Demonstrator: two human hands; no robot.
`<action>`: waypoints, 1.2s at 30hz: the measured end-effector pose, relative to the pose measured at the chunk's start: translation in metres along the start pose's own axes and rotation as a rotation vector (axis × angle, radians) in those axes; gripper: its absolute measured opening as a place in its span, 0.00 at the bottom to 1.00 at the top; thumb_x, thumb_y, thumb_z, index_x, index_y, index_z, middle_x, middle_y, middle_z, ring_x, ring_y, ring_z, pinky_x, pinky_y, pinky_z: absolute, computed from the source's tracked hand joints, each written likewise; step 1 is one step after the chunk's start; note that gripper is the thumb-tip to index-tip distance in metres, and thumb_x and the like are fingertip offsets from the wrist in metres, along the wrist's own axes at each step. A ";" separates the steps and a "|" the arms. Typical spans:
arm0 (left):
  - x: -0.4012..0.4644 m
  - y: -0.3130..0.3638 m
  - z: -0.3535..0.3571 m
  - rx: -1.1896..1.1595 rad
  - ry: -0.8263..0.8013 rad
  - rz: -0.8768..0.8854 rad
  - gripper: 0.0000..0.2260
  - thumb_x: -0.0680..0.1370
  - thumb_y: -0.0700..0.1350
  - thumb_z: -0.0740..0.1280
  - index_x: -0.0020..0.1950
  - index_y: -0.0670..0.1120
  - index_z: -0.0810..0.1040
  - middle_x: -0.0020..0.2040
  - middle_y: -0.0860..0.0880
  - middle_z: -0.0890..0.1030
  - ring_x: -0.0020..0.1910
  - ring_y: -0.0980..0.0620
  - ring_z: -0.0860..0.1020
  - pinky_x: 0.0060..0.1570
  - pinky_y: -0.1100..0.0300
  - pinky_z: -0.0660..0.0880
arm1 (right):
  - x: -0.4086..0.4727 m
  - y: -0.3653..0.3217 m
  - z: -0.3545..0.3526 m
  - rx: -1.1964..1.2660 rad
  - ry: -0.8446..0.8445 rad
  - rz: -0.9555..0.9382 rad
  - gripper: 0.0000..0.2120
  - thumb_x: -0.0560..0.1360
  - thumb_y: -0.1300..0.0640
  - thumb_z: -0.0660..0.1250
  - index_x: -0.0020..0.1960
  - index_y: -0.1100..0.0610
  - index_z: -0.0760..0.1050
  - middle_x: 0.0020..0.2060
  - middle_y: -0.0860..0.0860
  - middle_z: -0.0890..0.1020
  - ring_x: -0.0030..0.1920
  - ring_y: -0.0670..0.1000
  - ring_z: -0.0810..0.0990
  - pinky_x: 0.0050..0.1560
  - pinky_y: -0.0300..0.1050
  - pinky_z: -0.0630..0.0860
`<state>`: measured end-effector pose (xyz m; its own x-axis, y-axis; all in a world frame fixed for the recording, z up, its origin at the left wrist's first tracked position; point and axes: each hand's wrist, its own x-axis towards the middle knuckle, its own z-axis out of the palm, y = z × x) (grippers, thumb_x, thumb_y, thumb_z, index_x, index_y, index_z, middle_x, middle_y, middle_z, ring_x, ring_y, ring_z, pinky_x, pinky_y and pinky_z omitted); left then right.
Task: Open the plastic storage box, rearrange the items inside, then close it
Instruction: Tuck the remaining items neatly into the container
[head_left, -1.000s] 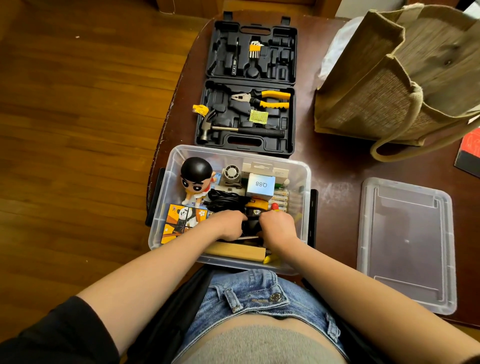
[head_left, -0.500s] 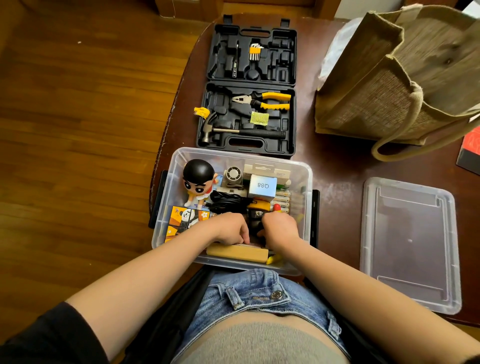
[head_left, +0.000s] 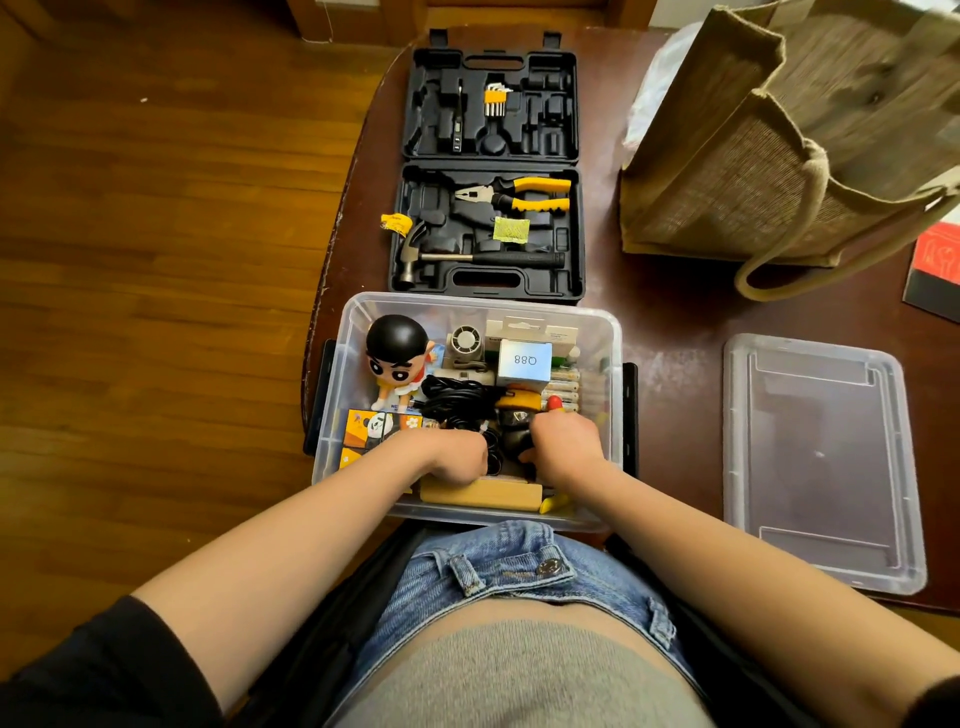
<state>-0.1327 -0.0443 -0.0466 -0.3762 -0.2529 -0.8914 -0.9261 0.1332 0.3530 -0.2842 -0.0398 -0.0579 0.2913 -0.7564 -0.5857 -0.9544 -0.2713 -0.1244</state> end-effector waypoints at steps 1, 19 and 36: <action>0.000 -0.001 -0.001 -0.010 -0.015 0.008 0.07 0.80 0.35 0.54 0.48 0.45 0.67 0.47 0.45 0.67 0.39 0.53 0.65 0.35 0.63 0.61 | 0.000 0.000 0.000 0.004 -0.004 0.004 0.07 0.76 0.53 0.67 0.49 0.56 0.78 0.47 0.54 0.81 0.47 0.56 0.80 0.38 0.45 0.70; -0.004 0.003 -0.002 -0.023 0.013 0.025 0.06 0.81 0.36 0.54 0.50 0.41 0.70 0.48 0.43 0.71 0.47 0.49 0.68 0.44 0.59 0.65 | 0.013 -0.001 -0.018 -0.039 0.012 0.222 0.20 0.76 0.67 0.58 0.68 0.66 0.62 0.54 0.59 0.80 0.52 0.58 0.81 0.38 0.46 0.73; -0.005 -0.003 0.001 0.028 0.113 0.058 0.07 0.80 0.37 0.57 0.46 0.44 0.72 0.45 0.45 0.73 0.44 0.48 0.71 0.45 0.56 0.67 | -0.037 0.003 -0.045 0.433 0.093 0.102 0.10 0.74 0.51 0.69 0.42 0.55 0.70 0.40 0.52 0.79 0.41 0.52 0.75 0.38 0.44 0.68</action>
<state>-0.1283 -0.0429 -0.0432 -0.4317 -0.3502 -0.8312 -0.9020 0.1767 0.3940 -0.2950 -0.0390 -0.0005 0.1804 -0.8218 -0.5405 -0.9120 0.0661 -0.4049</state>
